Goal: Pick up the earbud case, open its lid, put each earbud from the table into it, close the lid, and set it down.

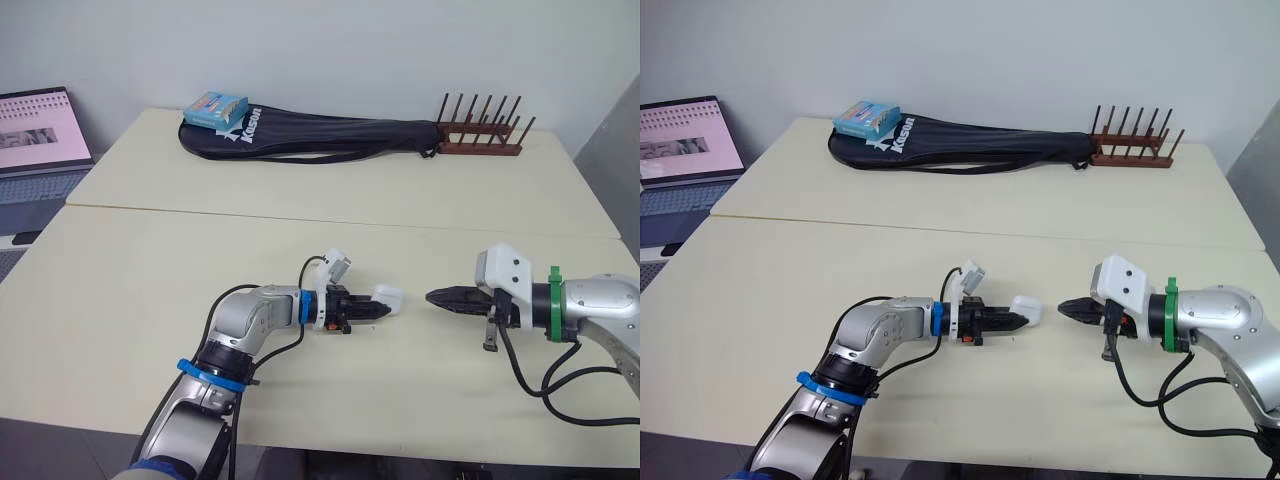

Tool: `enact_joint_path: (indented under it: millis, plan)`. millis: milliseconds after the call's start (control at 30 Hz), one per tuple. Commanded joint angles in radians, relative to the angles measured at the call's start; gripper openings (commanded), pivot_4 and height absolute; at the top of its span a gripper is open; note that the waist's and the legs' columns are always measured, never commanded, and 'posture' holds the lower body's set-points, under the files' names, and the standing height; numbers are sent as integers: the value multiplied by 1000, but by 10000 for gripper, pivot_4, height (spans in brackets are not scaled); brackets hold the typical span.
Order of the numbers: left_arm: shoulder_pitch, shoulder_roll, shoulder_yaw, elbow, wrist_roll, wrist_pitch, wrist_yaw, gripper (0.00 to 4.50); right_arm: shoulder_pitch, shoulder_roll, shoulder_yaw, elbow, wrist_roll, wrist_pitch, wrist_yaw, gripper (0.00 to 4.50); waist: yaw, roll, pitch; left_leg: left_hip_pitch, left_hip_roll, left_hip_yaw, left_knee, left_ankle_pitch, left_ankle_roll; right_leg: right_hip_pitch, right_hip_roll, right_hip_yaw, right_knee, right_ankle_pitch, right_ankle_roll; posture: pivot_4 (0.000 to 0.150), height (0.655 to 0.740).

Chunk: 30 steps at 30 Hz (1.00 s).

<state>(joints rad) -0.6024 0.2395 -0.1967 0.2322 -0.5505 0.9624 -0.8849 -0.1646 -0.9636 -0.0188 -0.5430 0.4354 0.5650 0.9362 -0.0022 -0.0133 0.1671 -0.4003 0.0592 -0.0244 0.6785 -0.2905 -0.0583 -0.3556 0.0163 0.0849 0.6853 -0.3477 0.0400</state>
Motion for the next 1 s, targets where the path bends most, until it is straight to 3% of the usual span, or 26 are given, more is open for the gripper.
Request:
enact_joint_path:
  millis: [33, 167, 267, 400, 567, 667, 733, 900, 1000]
  plan:
    - [-33, -29, 62, 60, -27, 57, 37, 7414, 13, -10, -10, -28, -51, -28, -23, 0, -1, 0, 0, 1, 0, 0, 0, 0, 0, 0, 0, 1, 1, 0, 0, 1500, 7315]
    - [-35, -20, 76, 75, -14, 95, 39, 7414, 6, -10, -1, -27, -61, -10, -18, 0, -7, 0, 0, 3, 1, 1, 0, 2, -3, 0, 1, 2, 4, 0, 0, 1500, 7315]
    - [5, 28, 51, 33, 10, 108, 32, 17066, -3, -15, 7, -20, -61, 5, -6, 0, -8, 0, 0, 3, 1, 1, 0, 2, -4, 0, 1, 2, 3, 0, 0, 1500, 7315]
    - [84, 130, 42, -96, 20, 111, 23, 29550, -25, -15, 13, -9, -57, 14, 9, 8954, -25, 1, -1, 4, 2, 1, 0, 2, -4, 1, 1, 3, 4, 0, 0, 1500, 7315]
    - [187, 294, 57, -256, 64, -6, 18, 43725, -56, -19, 12, 12, -43, 9, 47, 26643, -38, 1, -1, 11, 2, 2, -2, 2, -4, 5, 2, 6, 5, 0, 0, 1500, 7315]
    - [252, 447, 30, -323, 179, -261, -46, 45000, -86, -37, 13, 35, -41, -21, 100, 37802, -41, 1, -1, 13, 2, 2, -3, 1, -2, 5, 2, 7, 6, 0, 0, 1500, 7315]
    - [294, 533, 55, -373, 188, -362, -117, 45000, -110, -57, 12, 55, -42, -48, 148, 44653, -42, 2, 0, 15, 3, 3, -3, 1, -2, 5, 3, 8, 6, 0, 0, 1500, 7315]
    - [457, 663, 231, -510, 165, -571, -204, 45000, -179, -95, -7, 131, -26, -116, 262, 44653, -31, 2, 2, 8, 3, 5, -4, 1, -1, 0, 0, 7, 2, 0, 0, 1500, 7315]
    - [522, 692, 327, -563, 114, -576, -230, 45000, -214, -112, -4, 172, -25, -140, 315, 44653, -24, 2, 3, 2, 4, 5, -3, 1, -1, -4, -2, 6, 2, 0, 0, 1500, 7315]
